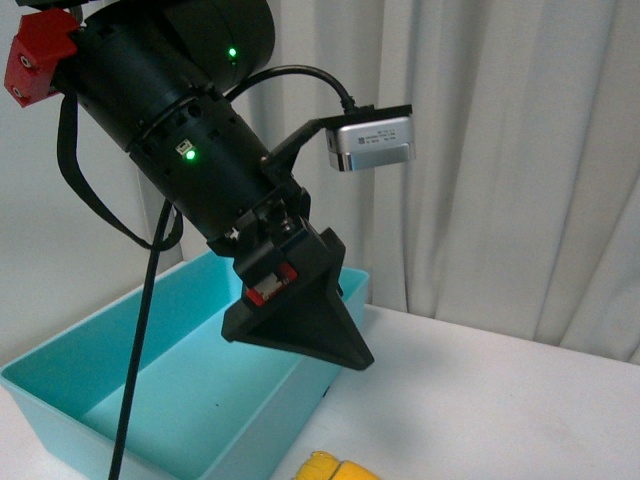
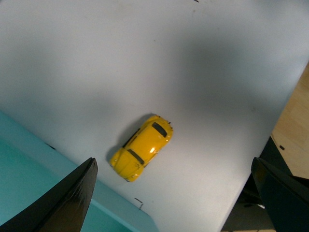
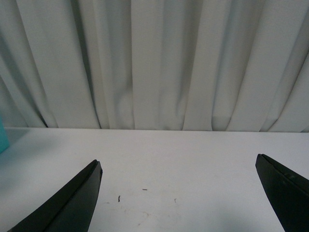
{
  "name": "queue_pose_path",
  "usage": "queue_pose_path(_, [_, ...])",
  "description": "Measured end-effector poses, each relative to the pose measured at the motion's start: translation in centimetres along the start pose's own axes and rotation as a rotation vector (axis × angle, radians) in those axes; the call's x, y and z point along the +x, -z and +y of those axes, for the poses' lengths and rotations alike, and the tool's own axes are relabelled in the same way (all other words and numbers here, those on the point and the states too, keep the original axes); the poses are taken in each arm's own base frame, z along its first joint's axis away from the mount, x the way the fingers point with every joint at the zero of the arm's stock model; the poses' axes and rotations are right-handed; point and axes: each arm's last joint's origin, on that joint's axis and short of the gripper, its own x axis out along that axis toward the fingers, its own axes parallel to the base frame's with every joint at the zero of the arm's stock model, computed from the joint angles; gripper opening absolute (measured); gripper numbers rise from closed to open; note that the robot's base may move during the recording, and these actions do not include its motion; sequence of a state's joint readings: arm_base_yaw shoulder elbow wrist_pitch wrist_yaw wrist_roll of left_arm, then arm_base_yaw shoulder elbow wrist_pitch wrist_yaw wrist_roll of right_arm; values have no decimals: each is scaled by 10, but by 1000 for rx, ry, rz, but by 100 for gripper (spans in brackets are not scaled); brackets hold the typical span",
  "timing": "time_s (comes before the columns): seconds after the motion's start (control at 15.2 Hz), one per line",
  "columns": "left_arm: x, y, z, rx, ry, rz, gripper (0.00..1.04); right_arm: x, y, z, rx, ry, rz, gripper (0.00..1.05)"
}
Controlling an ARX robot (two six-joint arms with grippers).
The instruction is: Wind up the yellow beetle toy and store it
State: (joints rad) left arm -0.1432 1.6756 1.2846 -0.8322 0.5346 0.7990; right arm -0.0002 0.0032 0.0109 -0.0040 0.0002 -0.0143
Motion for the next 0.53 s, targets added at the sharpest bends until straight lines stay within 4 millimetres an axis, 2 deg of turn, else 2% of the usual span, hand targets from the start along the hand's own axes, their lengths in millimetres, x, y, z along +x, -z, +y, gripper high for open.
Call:
queue_pose_path(0.13, [20,0,-10,29,11,13,98,0,0,0,0,0,0,98])
queue_pose_path(0.33, [40,3,-1,45,-23,18,98,0,0,0,0,0,0,98])
queue_pose_path(0.53, [66,10,-7,56,27,59,98,0,0,0,0,0,0,98])
